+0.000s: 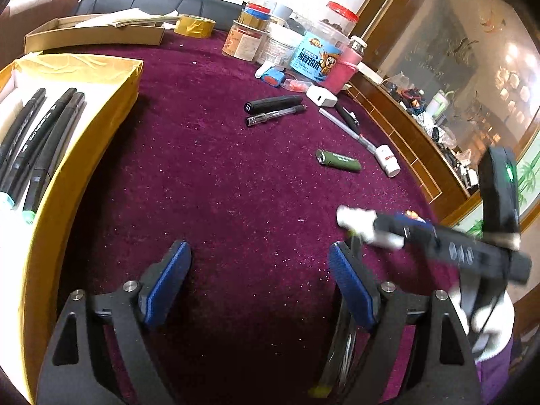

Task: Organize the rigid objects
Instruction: 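Grasp a black marker with the left gripper while the right gripper grasps the white spray bottle, then lift the held marker and spray bottle off the table with both grippers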

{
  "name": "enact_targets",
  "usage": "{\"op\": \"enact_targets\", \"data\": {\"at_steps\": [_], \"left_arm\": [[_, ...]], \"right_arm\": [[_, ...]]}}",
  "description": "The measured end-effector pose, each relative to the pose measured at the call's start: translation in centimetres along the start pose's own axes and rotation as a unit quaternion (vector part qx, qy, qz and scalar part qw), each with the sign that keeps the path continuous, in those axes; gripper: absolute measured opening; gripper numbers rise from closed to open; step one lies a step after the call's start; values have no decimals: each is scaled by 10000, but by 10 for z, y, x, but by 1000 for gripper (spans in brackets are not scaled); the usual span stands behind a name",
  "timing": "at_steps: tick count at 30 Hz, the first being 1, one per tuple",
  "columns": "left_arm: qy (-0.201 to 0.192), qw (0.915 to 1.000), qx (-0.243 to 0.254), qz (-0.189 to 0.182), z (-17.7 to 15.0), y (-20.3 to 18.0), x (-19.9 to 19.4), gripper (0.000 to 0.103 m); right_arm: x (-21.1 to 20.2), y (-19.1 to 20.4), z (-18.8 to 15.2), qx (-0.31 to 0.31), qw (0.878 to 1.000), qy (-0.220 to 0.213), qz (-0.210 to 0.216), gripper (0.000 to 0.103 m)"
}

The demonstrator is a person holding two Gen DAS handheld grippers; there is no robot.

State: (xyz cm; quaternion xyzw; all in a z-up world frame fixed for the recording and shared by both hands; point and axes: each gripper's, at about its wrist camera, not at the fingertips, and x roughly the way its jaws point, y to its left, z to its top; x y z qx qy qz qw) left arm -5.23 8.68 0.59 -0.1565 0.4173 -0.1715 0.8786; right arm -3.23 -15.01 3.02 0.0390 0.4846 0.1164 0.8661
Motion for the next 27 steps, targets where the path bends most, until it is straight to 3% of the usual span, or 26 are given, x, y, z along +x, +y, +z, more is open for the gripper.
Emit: {"op": "enact_targets", "data": {"at_steps": [3, 7, 14, 18, 19, 22, 27], "left_arm": [[-17, 10000, -50, -56, 1, 1, 0, 84], [-35, 9999, -94, -105, 0, 3, 0, 84], [-28, 10000, -54, -55, -1, 3, -1, 84], [-16, 10000, -23, -24, -1, 3, -1, 84], [-1, 10000, 9, -8, -1, 1, 0, 85], [311, 9987, 413, 32, 0, -9, 3, 87], [505, 9936, 995, -175, -16, -31, -7, 79]], "right_arm": [[-5, -6, -14, 111, 9998, 116, 137, 59], [-22, -17, -29, 294, 9990, -238, 252, 59], [-25, -3, -22, -162, 9975, -690, 7, 59], [-3, 10, -13, -519, 9973, -520, -16, 59], [3, 11, -13, -536, 9975, -455, 5, 57], [13, 3, -13, -213, 9993, -304, 75, 26], [9, -32, -20, 651, 9938, -523, 733, 26]]}}
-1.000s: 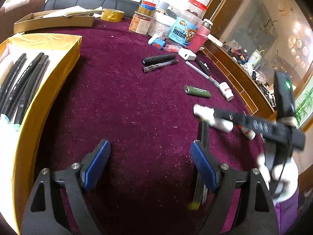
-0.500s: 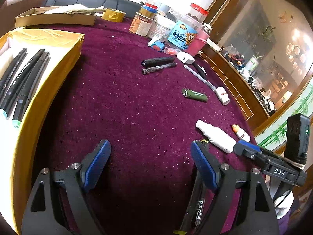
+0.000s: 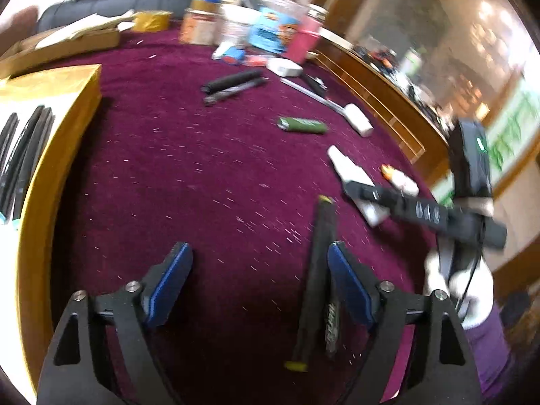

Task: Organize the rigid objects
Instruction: 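Lift the held marker and spray bottle off the table with both grippers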

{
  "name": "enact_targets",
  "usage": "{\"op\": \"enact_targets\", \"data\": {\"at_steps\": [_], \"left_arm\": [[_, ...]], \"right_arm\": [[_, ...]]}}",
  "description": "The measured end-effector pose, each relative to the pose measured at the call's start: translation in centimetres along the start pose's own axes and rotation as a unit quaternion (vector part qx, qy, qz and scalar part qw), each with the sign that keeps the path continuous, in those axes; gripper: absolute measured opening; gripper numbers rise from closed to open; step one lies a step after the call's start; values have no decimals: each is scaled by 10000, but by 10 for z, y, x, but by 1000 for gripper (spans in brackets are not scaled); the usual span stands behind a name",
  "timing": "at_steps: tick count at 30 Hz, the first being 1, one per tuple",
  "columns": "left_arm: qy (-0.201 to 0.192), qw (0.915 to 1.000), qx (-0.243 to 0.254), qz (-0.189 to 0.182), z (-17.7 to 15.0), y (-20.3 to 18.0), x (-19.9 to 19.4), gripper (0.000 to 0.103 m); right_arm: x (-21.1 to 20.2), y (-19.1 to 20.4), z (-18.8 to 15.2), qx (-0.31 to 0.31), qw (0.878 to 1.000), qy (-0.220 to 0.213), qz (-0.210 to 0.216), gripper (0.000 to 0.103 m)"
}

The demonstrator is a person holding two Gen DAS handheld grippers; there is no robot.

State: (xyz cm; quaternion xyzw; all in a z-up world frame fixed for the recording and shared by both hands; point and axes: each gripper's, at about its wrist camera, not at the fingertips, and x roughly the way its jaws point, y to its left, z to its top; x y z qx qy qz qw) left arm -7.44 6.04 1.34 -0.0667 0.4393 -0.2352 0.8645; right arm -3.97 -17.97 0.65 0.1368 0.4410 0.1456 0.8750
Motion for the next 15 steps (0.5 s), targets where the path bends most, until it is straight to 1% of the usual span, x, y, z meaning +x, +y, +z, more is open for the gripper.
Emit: {"op": "enact_targets", "data": {"at_steps": [1, 2, 3, 4, 6, 7, 9, 11, 13, 15], "left_arm": [[30, 9996, 240, 115, -4, -9, 0, 76], [64, 9988, 456, 180, -7, -17, 1, 70], [113, 9977, 638, 185, -10, -25, 2, 67], [168, 9968, 759, 168, -14, -31, 3, 66], [328, 9949, 928, 217, -19, -40, 10, 52], [241, 9944, 998, 264, -18, -41, 9, 50], [294, 9941, 1008, 272, -17, -38, 9, 32], [314, 9946, 960, 247, -17, -31, 6, 25], [314, 9963, 781, 151, -16, -22, 4, 22], [309, 9966, 742, 158, -15, -21, 5, 22]], "right_arm": [[-1, -4, 0, 99, 9999, -21, 110, 26], [-1, -7, 0, 157, 9997, -33, 168, 26], [-1, -6, 0, 149, 9997, -36, 163, 26], [-1, -5, 0, 122, 9998, -36, 132, 26], [-1, -4, 0, 89, 9999, -37, 94, 26], [-1, -4, -1, 103, 9999, -38, 112, 26], [-1, -7, -1, 143, 9998, -44, 162, 26], [-1, -7, 0, 144, 9997, -40, 169, 26], [-1, -7, 0, 146, 9997, -42, 170, 26], [-1, -7, 0, 148, 9997, -42, 172, 26]]}}
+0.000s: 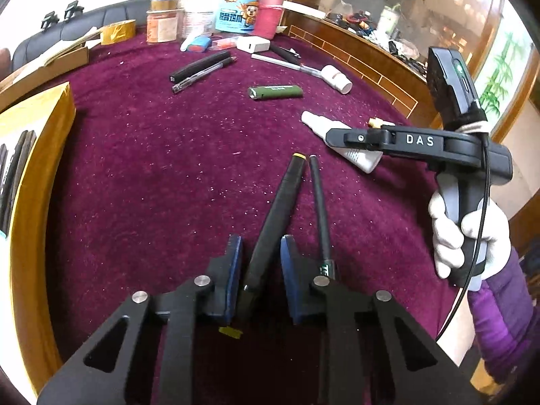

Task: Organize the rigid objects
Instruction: 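Lift the held marker and spray bottle off the table with both grippers, then carry the marker and spray bottle into the box and open both grippers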

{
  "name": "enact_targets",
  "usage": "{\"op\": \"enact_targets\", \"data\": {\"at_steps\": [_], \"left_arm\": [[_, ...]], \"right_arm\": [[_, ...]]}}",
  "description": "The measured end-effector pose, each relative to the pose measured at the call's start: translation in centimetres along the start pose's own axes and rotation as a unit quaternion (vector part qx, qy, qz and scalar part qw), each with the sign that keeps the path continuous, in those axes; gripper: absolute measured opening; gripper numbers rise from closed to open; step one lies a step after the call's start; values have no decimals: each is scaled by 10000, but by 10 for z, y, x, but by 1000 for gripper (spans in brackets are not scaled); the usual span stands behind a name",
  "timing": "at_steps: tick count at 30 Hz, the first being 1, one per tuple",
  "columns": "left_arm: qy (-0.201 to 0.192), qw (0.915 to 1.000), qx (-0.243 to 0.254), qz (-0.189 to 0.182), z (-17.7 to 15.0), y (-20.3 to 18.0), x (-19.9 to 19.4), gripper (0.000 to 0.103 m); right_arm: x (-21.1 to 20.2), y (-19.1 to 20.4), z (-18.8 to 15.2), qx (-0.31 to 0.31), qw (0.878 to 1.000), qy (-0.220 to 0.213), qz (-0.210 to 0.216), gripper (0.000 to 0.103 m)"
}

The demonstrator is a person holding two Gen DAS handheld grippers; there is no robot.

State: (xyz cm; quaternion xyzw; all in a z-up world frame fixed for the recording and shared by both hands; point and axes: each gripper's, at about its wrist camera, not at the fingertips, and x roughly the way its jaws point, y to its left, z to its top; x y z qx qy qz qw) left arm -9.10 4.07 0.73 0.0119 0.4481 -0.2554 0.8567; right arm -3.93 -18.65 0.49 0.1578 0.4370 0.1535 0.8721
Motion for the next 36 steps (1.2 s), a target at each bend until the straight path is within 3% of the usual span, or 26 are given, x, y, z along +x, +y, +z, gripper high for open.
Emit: {"op": "enact_targets", "data": {"at_steps": [5, 7, 10, 14, 17, 21, 25, 28, 32, 36], "left_arm": [[58, 9965, 608, 573, 6, -26, 13, 28], [32, 9940, 832, 705, 8, -35, 19, 34], [11, 9930, 900, 760, 11, -39, 23, 34], [-36, 9963, 702, 485, 10, -29, 18, 12], [-50, 9998, 194, 53, 6, -14, 9, 12], [-283, 9984, -287, -398, -1, 1, -16, 12], [-764, 9928, -671, -635, -9, 26, -63, 12], [-1036, 9887, -935, -541, -13, 53, -96, 12], [-1209, 9832, -1365, -73, -22, 104, -129, 12], [-1077, 9789, -1643, 557, -25, 156, -143, 12]], "right_arm": [[0, 0, 0, -2, 10000, 1, -2, 26], [0, 0, 0, -7, 10000, 1, -5, 26], [-1, 1, 0, -11, 10000, -1, -7, 27], [-1, 4, 0, -81, 9999, 24, -96, 27], [2, 13, 0, -295, 9988, 76, -376, 27], [3, 25, -1, -531, 9957, 131, -753, 26], [-12, 23, -2, -222, 9989, 39, -410, 26], [-26, 31, 1, -84, 10000, 26, -37, 26], [-32, 61, 8, -151, 9986, 97, 495, 26], [-22, 109, 13, -379, 9938, 286, 1006, 26]]}}
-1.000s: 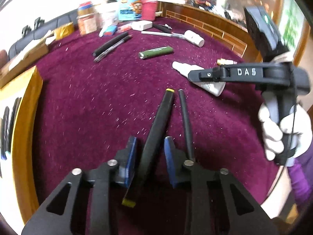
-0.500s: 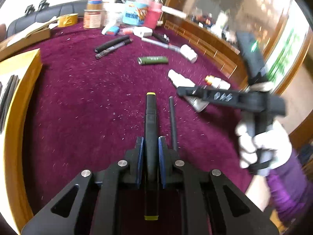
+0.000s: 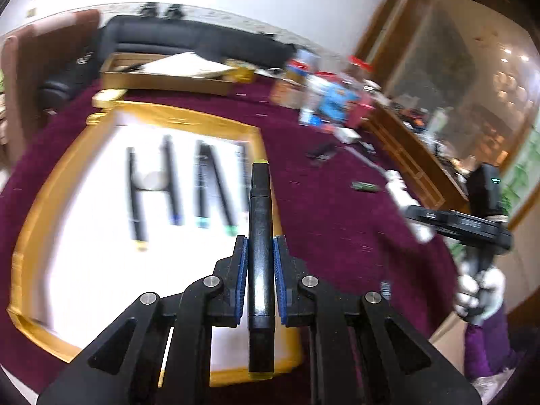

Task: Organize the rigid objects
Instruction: 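Carry the marker and spray bottle into the box and open both grippers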

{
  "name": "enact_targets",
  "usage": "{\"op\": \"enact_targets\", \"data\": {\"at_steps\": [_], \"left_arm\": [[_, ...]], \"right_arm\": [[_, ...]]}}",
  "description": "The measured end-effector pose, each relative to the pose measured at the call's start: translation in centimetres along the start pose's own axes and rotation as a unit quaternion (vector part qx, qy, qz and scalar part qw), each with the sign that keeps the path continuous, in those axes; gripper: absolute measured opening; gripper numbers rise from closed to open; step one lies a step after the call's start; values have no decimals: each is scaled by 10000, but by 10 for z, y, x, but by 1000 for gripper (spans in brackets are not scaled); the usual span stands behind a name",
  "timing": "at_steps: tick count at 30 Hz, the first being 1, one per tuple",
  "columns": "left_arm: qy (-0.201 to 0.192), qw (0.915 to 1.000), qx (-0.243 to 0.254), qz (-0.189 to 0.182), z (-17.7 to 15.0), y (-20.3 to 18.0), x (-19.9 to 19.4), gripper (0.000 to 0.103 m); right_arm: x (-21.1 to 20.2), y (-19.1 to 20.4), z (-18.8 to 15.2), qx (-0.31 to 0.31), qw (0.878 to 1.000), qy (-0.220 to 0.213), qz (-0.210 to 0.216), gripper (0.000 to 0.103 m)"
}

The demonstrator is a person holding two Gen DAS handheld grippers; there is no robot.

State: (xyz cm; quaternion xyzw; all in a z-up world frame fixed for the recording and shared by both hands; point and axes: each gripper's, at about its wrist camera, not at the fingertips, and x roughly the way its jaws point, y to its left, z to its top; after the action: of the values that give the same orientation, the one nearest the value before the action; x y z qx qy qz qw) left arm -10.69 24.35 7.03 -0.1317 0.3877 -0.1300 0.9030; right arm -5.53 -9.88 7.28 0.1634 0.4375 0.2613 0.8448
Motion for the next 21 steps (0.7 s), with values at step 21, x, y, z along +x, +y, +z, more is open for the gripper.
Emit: {"op": "enact_targets", "data": {"at_steps": [21], "left_arm": [[718, 9856, -1153, 1010, 62, 134, 78, 12]], "right_arm": [[173, 169, 0, -589, 9885, 1256, 606, 27]]}}
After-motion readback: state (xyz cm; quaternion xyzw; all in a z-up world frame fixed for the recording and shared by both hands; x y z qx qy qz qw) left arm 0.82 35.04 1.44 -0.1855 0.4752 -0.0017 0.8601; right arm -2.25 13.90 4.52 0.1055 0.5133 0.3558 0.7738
